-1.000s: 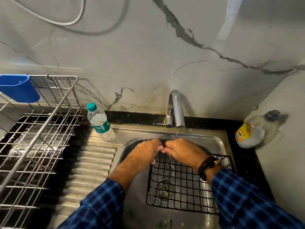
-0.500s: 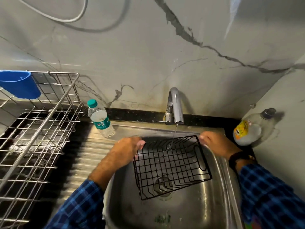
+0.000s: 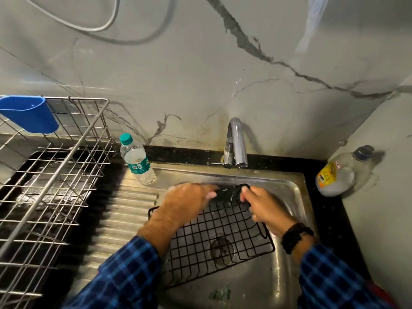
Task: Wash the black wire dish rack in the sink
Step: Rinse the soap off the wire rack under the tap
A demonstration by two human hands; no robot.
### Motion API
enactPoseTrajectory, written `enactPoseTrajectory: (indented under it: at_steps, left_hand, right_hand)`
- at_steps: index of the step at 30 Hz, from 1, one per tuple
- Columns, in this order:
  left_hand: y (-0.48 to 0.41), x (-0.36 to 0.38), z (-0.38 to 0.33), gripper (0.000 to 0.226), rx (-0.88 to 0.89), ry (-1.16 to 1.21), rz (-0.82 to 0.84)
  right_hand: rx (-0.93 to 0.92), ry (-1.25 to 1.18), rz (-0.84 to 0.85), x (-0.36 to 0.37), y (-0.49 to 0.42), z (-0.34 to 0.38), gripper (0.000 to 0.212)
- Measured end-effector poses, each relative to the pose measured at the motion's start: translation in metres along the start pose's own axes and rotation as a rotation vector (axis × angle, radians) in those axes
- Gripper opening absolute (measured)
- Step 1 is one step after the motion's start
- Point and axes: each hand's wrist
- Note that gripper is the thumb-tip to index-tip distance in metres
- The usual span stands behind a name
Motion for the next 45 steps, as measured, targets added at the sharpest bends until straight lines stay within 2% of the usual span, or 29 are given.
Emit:
enactPoseTrajectory:
  at_steps: [3, 7, 11, 12, 13, 15, 16, 17, 19, 21, 22, 24, 27, 29, 31, 32, 34, 37, 38, 39, 42, 45]
  left_hand:
    - [-0.015, 0.004, -0.018, 0.044, 0.114, -0.184, -0.027]
    - [-0.026, 0.003, -0.030, 0.050, 0.082, -0.285, -0.068]
    - [-0.035, -0.006, -0.034, 0.054, 0.005, -0.246, -0.065]
    - [-0.037, -0.006, -0.033, 0.054, -0.020, -0.211, -0.058]
    - [-0.037, -0.006, -0.030, 0.054, -0.053, -0.160, -0.043]
    - [-0.036, -0.001, -0.022, 0.050, -0.153, -0.021, -0.022]
    - [-0.034, 0.001, -0.018, 0.050, -0.210, 0.047, -0.033]
    - [-0.033, 0.005, -0.015, 0.049, -0.259, 0.104, -0.053]
    - [-0.026, 0.011, -0.018, 0.048, -0.316, 0.167, -0.090]
    - [-0.021, 0.019, -0.028, 0.047, -0.358, 0.202, -0.111]
    - [-0.018, 0.023, -0.032, 0.048, -0.388, 0.226, -0.116]
    - [-0.014, 0.027, -0.038, 0.049, -0.456, 0.244, -0.110]
    - [-0.008, 0.037, -0.030, 0.052, -0.509, 0.267, -0.089]
    - [-0.007, 0.048, -0.024, 0.057, -0.551, 0.305, -0.078]
    - [-0.006, 0.051, -0.022, 0.057, -0.581, 0.442, -0.051]
    - [-0.006, 0.049, -0.023, 0.055, -0.580, 0.559, -0.052]
    - [-0.006, 0.048, -0.018, 0.057, -0.567, 0.853, -0.008]
    - [0.003, 0.041, -0.012, 0.063, -0.464, 1.582, 0.252]
    - [0.007, 0.039, -0.012, 0.058, -0.434, 1.776, 0.286]
    - [0.009, 0.038, -0.014, 0.054, -0.441, 1.870, 0.269]
    - [-0.002, 0.037, -0.024, 0.061, -0.493, 1.848, 0.225]
    - [-0.018, 0.034, -0.020, 0.061, -0.497, 1.731, 0.172]
  right_hand:
    - [-0.037, 0.090, 0.114, 0.011, 0.012, 0.020, 0.034]
    - [0.005, 0.209, 0.130, 0.008, 0.012, 0.033, 0.032]
    - [0.058, 0.027, 0.145, 0.008, -0.002, 0.029, 0.029]
    - [0.006, 0.048, 0.121, 0.006, -0.006, 0.027, 0.025]
    - [-0.085, 0.169, 0.090, 0.002, -0.007, 0.025, 0.022]
    - [-0.306, 0.546, -0.040, -0.007, -0.003, 0.013, 0.024]
    - [-0.389, 0.649, -0.109, -0.012, 0.001, 0.004, 0.025]
    - [-0.427, 0.645, -0.190, -0.015, 0.004, -0.006, 0.025]
    - [-0.377, 0.367, -0.311, -0.015, 0.009, -0.022, 0.025]
    - [-0.200, -0.112, -0.364, -0.004, 0.013, -0.023, 0.027]
    - [-0.087, -0.323, -0.350, 0.003, 0.016, -0.021, 0.028]
    - [0.107, -0.517, -0.249, 0.009, 0.019, -0.022, 0.036]
    - [0.272, -0.543, -0.009, 0.004, 0.020, -0.038, 0.067]
    - [0.247, -0.445, 0.109, -0.005, 0.018, -0.044, 0.086]
    - [0.165, -0.326, 0.133, -0.010, 0.016, -0.044, 0.092]
    - [0.141, -0.340, 0.118, -0.012, 0.014, -0.042, 0.091]
    - [0.180, -0.516, 0.087, -0.014, 0.009, -0.043, 0.084]
    - [0.226, -0.748, 0.117, -0.015, 0.003, -0.037, 0.080]
    - [0.209, -0.756, 0.120, -0.014, -0.001, -0.032, 0.077]
    - [0.180, -0.753, 0.111, -0.012, -0.004, -0.026, 0.076]
    - [0.125, -0.818, 0.114, -0.007, -0.014, -0.014, 0.087]
    - [0.170, -0.794, 0.121, -0.002, -0.022, -0.016, 0.086]
Point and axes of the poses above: each hand's wrist, its own y-axis away from the middle knuckle, its own x-axis out of the palm, z = x × y, and after that the axes turned 13 degrees about -y, right-handed
